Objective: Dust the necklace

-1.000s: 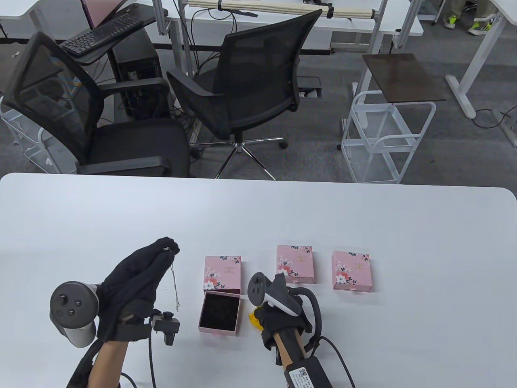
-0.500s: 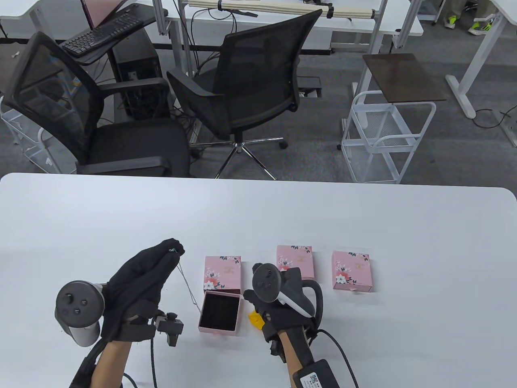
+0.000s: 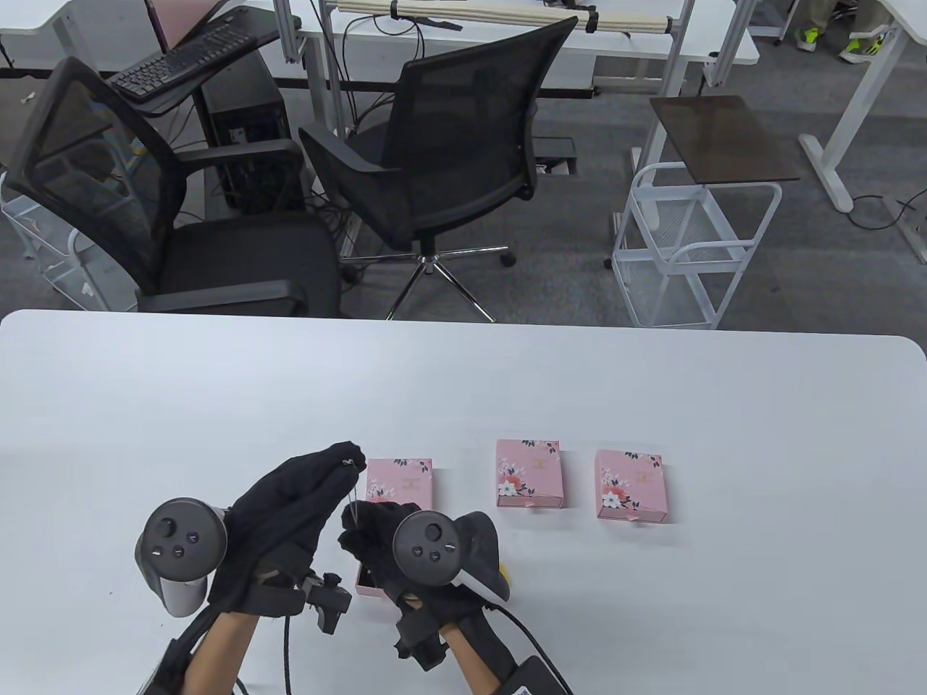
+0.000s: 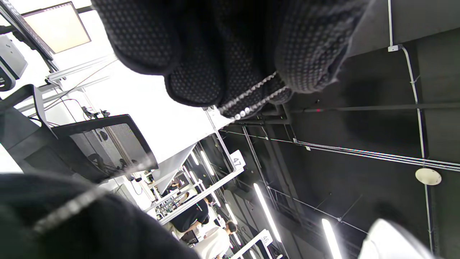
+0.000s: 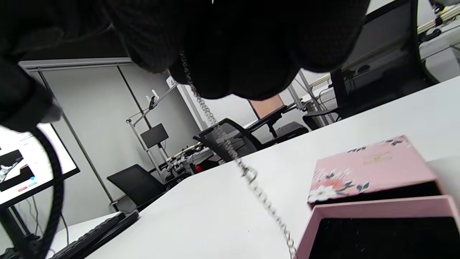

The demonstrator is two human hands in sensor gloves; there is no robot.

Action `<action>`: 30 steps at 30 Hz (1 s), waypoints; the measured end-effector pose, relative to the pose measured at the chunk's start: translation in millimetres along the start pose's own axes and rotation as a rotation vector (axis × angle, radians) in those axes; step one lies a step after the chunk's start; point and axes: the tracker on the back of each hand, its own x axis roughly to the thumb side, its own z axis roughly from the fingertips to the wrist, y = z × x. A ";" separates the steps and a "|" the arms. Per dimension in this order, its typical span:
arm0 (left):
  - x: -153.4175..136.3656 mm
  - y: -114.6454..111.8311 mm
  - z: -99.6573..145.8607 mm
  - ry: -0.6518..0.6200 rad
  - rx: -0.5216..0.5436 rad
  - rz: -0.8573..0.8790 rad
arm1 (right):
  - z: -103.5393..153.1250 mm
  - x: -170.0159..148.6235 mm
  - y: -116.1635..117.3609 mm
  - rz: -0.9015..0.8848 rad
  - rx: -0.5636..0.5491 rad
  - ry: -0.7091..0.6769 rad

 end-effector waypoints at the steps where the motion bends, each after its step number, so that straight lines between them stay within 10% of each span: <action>1: -1.8 2.2 -0.8 0.009 0.006 -0.003 | 0.7 -3.9 -5.2 -0.010 -0.010 0.017; 17: -48.9 21.4 -12.6 0.176 0.071 -0.111 | 7.2 -61.5 -46.6 -0.080 -0.133 0.196; 30: -56.5 -39.7 -13.0 0.140 -0.257 -0.490 | 3.0 -54.1 -22.8 0.000 -0.133 0.188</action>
